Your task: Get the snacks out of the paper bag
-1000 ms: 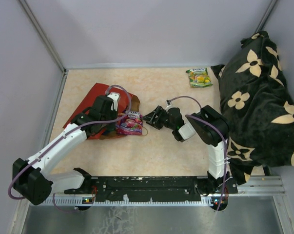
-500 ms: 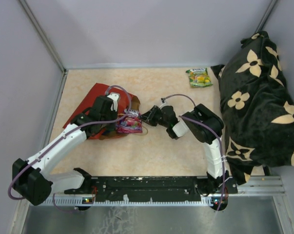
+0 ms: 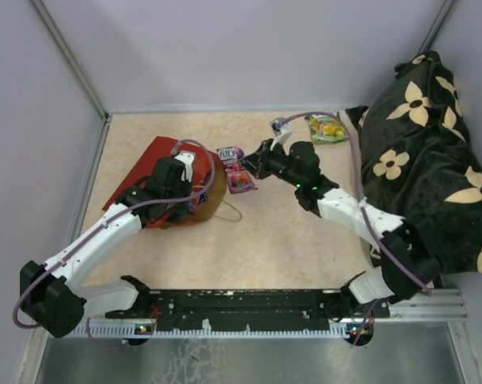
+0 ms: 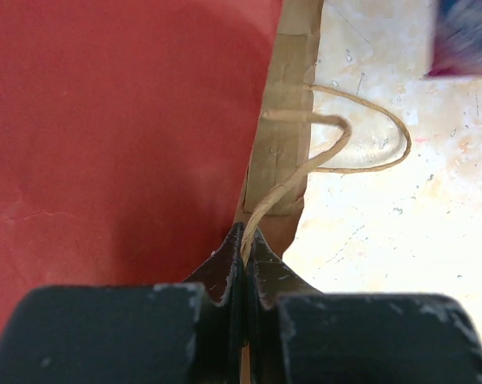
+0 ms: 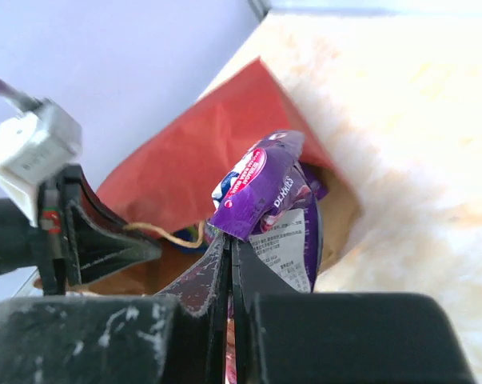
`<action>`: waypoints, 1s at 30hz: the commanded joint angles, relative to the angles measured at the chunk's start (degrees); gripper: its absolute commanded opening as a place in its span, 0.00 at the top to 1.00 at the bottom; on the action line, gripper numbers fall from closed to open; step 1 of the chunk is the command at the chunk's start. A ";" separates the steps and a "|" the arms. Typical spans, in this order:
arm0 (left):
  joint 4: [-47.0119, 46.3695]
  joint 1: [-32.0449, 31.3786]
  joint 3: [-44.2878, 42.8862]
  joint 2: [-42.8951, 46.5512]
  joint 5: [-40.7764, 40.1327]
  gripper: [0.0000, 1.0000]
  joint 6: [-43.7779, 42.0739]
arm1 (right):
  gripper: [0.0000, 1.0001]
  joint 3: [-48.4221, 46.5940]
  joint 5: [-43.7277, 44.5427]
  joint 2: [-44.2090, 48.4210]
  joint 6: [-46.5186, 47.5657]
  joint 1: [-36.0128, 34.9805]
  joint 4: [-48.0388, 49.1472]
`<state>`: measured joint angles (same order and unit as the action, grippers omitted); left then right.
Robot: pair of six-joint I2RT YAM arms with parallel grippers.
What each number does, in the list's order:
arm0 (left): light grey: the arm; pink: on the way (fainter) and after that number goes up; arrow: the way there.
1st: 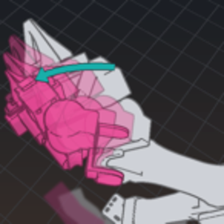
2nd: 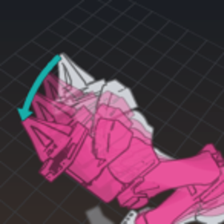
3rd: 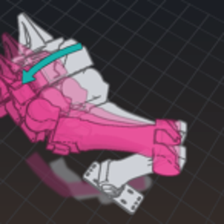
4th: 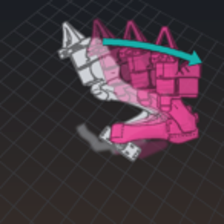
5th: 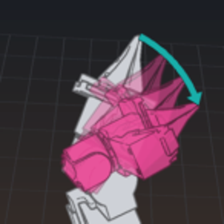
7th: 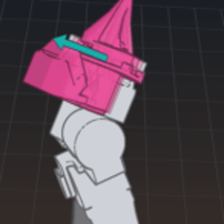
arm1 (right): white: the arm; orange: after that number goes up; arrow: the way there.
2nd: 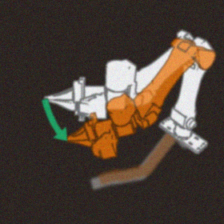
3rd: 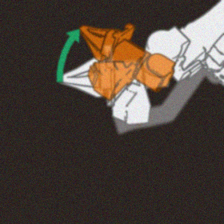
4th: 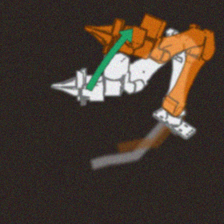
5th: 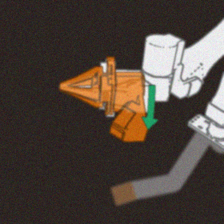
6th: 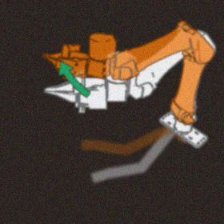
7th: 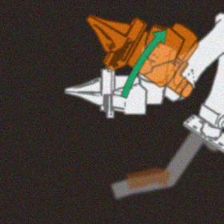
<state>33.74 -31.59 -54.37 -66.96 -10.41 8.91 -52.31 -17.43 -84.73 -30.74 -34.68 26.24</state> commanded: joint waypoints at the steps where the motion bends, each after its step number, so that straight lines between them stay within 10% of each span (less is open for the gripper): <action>1: -0.09 0.56 -0.02 0.89 -1.00 0.97 -0.99 | 1.00 -3.95 -2.65 7.50 6.41 6.78 -8.37; 9: 0.18 0.74 0.32 1.38 -1.17 0.97 -0.64 | 0.97 -8.23 -8.18 0.84 -0.17 16.24 -9.88; 14: 0.19 0.74 0.32 1.35 -1.09 0.97 -0.64 | 0.12 -8.74 -1.57 -5.12 2.17 19.61 -17.20; 17: 0.19 0.67 0.26 1.07 -0.86 0.97 -0.73 | 0.01 -13.58 6.81 -3.65 7.51 19.37 -22.66; 21: 0.28 0.73 0.12 0.79 -0.81 0.97 -0.66 | 0.21 -19.38 16.11 -4.26 14.74 17.62 -26.85; 26: 0.27 0.80 0.04 0.47 -1.03 0.97 -0.64 | 0.88 -21.19 21.61 -10.63 18.88 17.12 -23.26; 30: 0.37 0.74 0.22 0.04 -1.16 0.97 -0.48 | 1.00 -23.76 21.57 -18.36 18.95 17.19 -22.01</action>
<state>33.67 -31.11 -54.35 -66.63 -10.68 8.91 -74.02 0.56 -95.79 -14.61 -17.17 3.07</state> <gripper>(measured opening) 0.033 0.016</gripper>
